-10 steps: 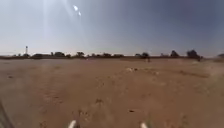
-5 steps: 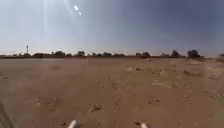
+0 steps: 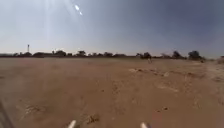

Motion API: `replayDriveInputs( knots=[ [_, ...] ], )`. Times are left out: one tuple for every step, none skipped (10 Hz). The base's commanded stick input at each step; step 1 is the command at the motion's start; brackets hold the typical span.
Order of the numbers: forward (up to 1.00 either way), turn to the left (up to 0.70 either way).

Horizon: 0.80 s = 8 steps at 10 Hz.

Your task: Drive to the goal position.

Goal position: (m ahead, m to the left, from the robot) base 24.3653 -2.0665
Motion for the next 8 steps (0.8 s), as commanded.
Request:
replayDriveInputs(
  knots=[
    [0.50,0.00],
    [0.50,0.00],
    [0.50,0.00],
    [0.50,0.00],
    [0.50,0.00],
    [0.50,0.00],
    [0.50,0.00],
    [0.50,0.00]
  ],
)
